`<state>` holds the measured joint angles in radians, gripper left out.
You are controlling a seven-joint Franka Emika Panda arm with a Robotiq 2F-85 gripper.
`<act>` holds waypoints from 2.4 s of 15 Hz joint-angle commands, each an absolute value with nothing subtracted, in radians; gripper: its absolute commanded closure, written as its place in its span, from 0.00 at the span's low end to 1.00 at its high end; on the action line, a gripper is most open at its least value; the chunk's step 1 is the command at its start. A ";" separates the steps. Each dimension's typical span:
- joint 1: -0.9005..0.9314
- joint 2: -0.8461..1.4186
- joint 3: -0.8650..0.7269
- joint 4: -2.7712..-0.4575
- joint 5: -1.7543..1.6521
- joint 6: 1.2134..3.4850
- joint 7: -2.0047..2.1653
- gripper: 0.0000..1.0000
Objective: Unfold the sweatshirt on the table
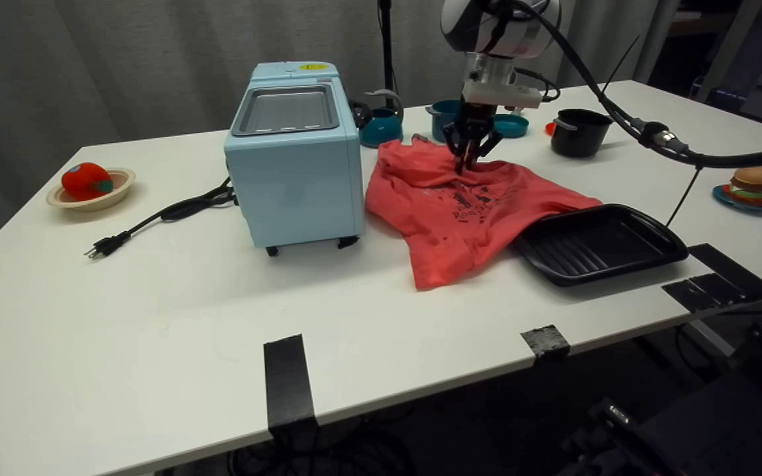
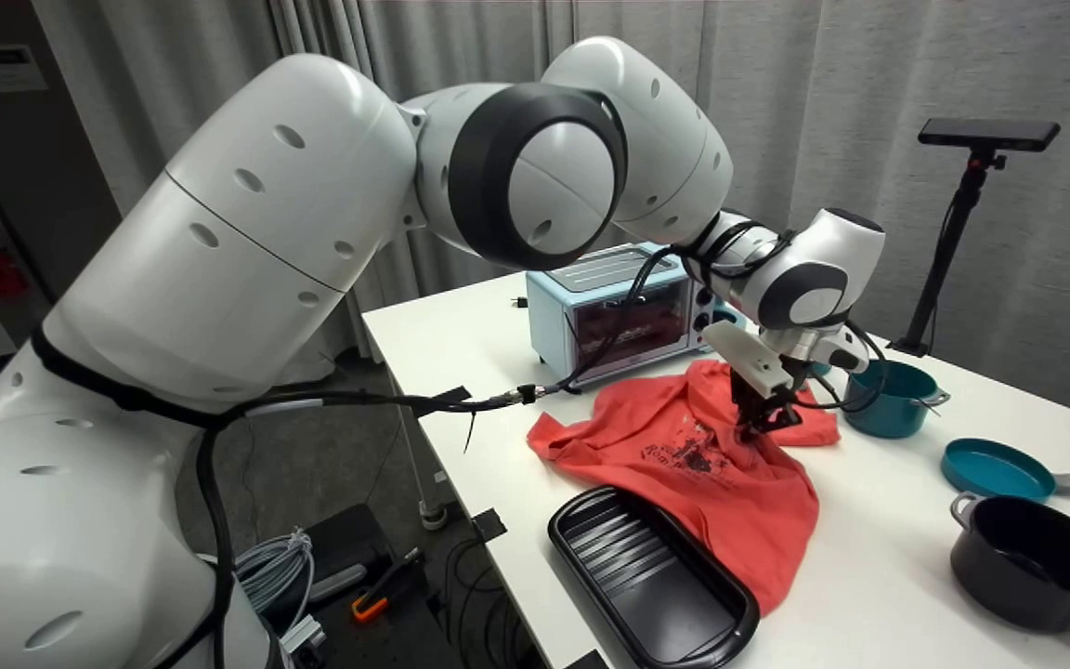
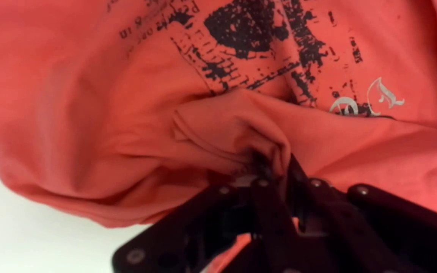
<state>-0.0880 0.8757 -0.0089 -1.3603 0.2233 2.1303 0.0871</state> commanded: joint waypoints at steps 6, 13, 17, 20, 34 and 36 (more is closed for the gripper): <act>-0.101 0.855 0.009 -1.290 0.234 2.055 0.099 0.98; -0.127 0.824 -0.015 -1.133 0.243 1.968 0.166 0.98; -0.161 0.843 -0.048 -1.037 0.235 2.006 0.213 0.98; -0.197 0.859 -0.074 -0.966 0.234 2.025 0.257 0.98; -0.344 0.882 -0.155 -0.755 0.238 2.077 0.529 0.98; -0.355 0.881 -0.163 -0.756 0.237 2.101 0.555 0.98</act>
<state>-0.3378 0.8537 -0.1498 -0.8097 0.2292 2.0789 0.5074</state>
